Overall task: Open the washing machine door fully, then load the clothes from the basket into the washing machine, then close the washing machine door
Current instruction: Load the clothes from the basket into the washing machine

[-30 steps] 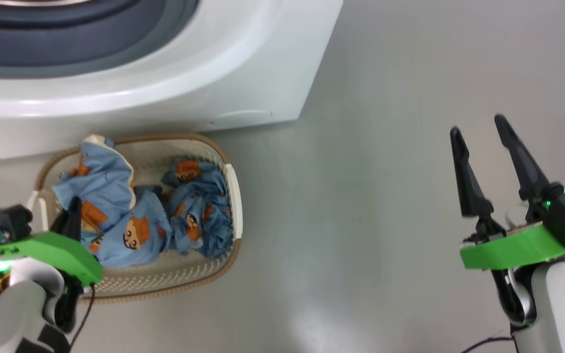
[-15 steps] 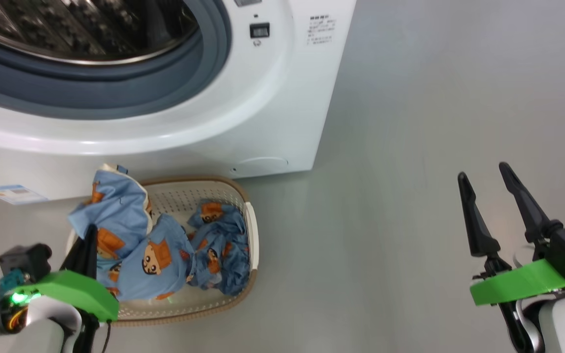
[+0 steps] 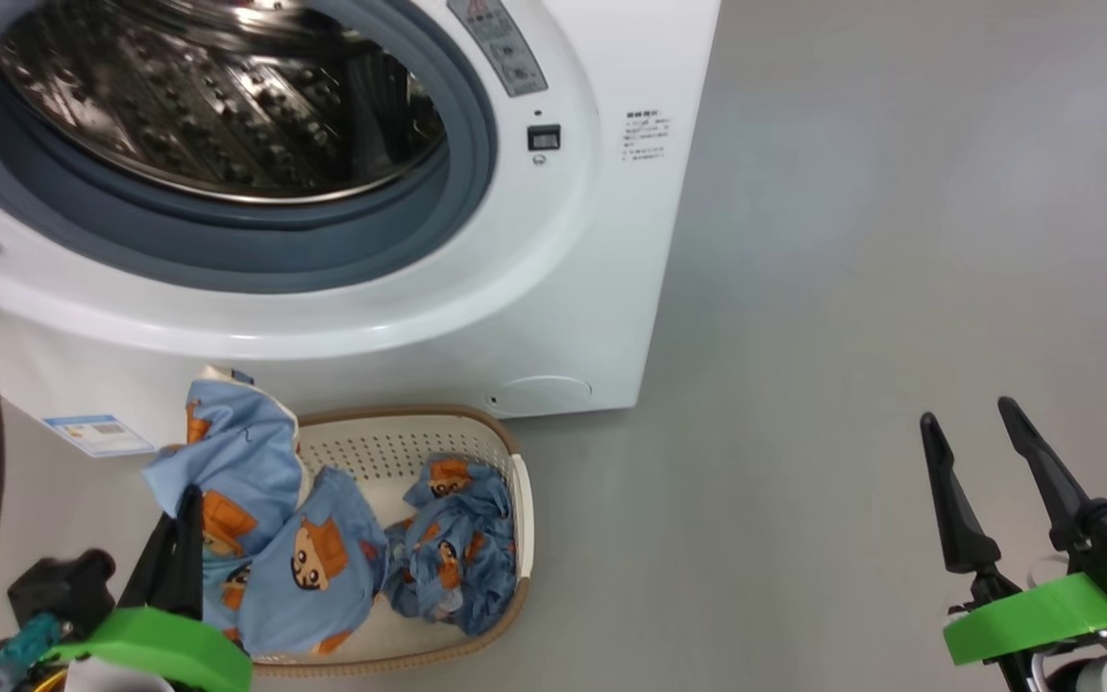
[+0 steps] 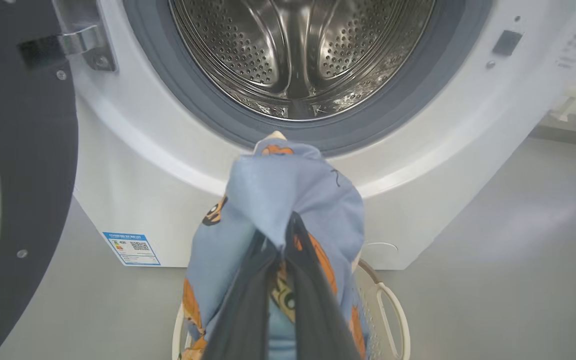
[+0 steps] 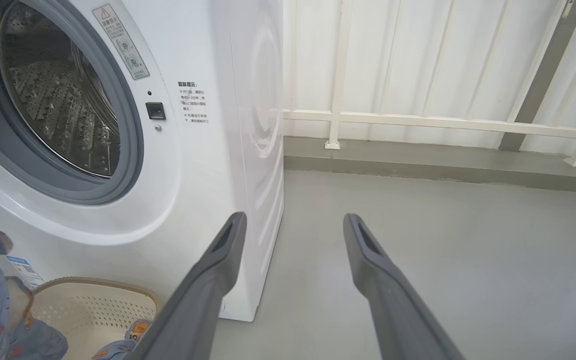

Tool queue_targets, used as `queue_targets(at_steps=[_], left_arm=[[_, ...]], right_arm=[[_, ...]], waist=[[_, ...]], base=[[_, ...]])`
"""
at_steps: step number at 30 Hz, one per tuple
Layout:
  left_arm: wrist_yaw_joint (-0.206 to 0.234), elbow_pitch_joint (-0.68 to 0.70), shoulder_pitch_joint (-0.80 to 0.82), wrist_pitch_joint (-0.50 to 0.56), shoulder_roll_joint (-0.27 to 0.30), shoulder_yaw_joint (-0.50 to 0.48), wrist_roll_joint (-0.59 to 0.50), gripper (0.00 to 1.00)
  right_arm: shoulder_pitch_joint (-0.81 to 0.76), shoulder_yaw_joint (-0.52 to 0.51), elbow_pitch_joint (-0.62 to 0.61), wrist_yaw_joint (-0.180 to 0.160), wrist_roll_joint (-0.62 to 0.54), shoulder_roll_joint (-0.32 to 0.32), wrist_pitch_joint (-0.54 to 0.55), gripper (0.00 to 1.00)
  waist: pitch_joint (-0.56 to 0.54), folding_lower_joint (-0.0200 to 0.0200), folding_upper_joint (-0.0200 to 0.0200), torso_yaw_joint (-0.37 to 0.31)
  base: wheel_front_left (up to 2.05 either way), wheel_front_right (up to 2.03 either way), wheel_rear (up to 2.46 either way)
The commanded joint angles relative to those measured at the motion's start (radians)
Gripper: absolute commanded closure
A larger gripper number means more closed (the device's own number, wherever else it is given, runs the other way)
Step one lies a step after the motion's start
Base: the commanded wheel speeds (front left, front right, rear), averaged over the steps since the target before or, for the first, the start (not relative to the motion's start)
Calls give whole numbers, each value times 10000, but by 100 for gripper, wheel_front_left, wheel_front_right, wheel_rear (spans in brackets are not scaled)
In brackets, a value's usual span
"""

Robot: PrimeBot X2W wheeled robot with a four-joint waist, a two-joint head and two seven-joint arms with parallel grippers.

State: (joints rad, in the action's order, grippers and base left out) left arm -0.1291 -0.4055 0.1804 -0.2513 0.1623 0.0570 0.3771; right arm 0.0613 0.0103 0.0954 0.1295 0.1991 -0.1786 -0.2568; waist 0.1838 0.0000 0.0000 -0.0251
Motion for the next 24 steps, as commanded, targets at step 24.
queue_targets(at_steps=[24], left_arm=[[-15, 2631, -1379, -105, -790, -1515, -867, 100]], right_arm=[[-269, -86, -394, 12, 127, -66, -49, 0]], waist=[[78, 0, 0, 296]], base=[[0, 0, 0]])
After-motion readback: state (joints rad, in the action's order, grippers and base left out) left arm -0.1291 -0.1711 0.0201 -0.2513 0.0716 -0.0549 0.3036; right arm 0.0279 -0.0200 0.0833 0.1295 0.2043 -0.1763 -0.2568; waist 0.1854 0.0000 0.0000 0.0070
